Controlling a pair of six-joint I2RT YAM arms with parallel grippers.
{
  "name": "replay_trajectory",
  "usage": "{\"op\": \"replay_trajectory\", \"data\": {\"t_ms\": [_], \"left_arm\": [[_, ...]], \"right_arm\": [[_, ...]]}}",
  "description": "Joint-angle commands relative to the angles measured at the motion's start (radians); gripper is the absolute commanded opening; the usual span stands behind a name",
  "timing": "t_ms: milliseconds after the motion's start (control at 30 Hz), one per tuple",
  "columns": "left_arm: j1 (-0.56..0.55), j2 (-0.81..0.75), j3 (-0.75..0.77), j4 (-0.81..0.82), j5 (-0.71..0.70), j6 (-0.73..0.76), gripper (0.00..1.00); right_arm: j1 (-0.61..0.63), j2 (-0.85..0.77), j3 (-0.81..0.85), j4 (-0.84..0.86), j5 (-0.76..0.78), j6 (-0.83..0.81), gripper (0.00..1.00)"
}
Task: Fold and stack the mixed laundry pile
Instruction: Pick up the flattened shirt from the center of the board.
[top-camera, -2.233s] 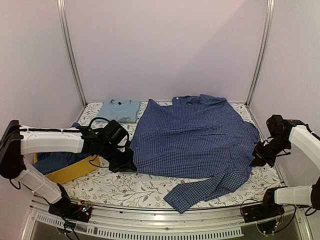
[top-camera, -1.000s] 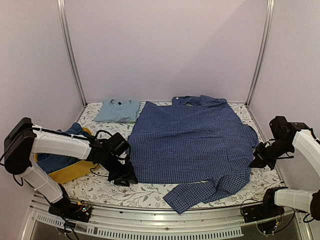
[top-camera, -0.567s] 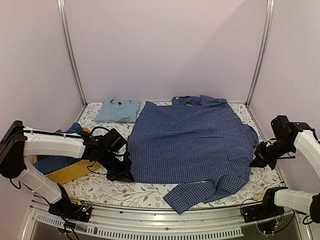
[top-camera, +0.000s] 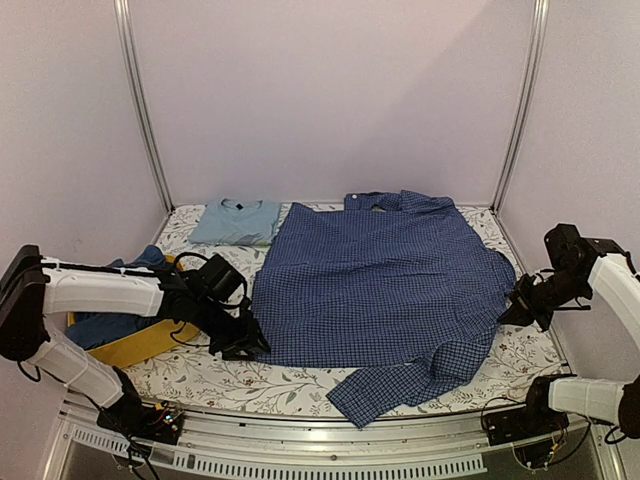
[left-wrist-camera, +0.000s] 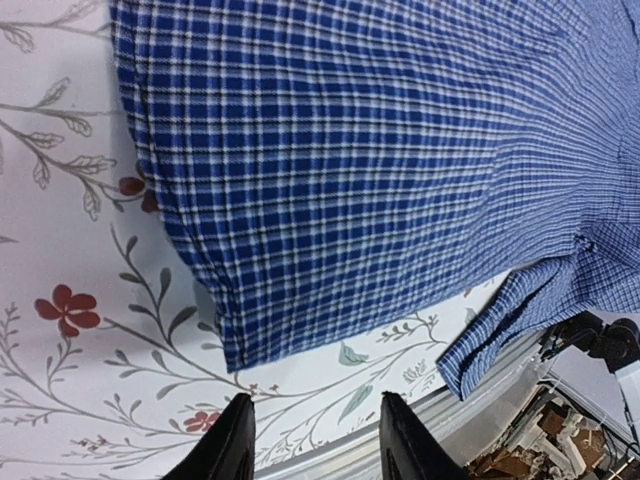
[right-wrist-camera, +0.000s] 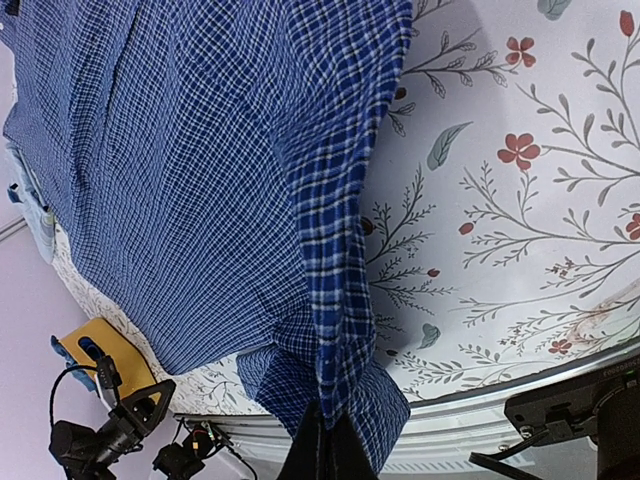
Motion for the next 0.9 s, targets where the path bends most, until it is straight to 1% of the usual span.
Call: {"op": "replay_trajectory", "data": {"t_ms": [0,133,167,267,300,500,633,700,800,867], "left_arm": [[0.003,0.094,-0.028,0.126,-0.014,-0.001,0.43],[-0.022,0.164,-0.002,0.135,-0.005,0.027,0.39],[-0.030,0.163,-0.001,0.129,0.001,0.023,0.33],[-0.053,0.112,-0.015,0.102,0.017,-0.013,0.03],[-0.056,0.086,-0.024,0.094,0.022,-0.024,0.00],[-0.043,-0.045,-0.013,-0.028,0.016,-0.044,0.00],[0.006,-0.089,-0.014,-0.050,0.047,-0.052,0.00],[0.036,-0.094,0.001,-0.046,0.063,-0.037,0.00],[0.079,-0.074,0.061,-0.051,0.087,0.000,0.00],[0.109,-0.046,0.103,-0.050,0.108,0.019,0.00]], "right_arm": [[-0.012,0.004,-0.023,0.023,-0.005,-0.021,0.00],[-0.020,0.000,-0.028,0.008,0.001,-0.034,0.00],[-0.021,-0.003,-0.027,0.001,0.001,-0.038,0.00],[-0.023,-0.012,-0.026,-0.023,0.001,-0.044,0.00],[-0.023,-0.018,-0.022,-0.032,0.000,-0.046,0.00],[-0.034,-0.042,0.028,-0.101,0.004,-0.055,0.00],[-0.049,-0.052,0.035,-0.089,-0.022,-0.048,0.00],[-0.069,-0.032,0.058,-0.068,-0.037,-0.049,0.00],[-0.101,0.004,0.102,-0.034,-0.048,-0.062,0.00],[-0.115,0.037,0.104,-0.013,-0.055,-0.072,0.00]]}}
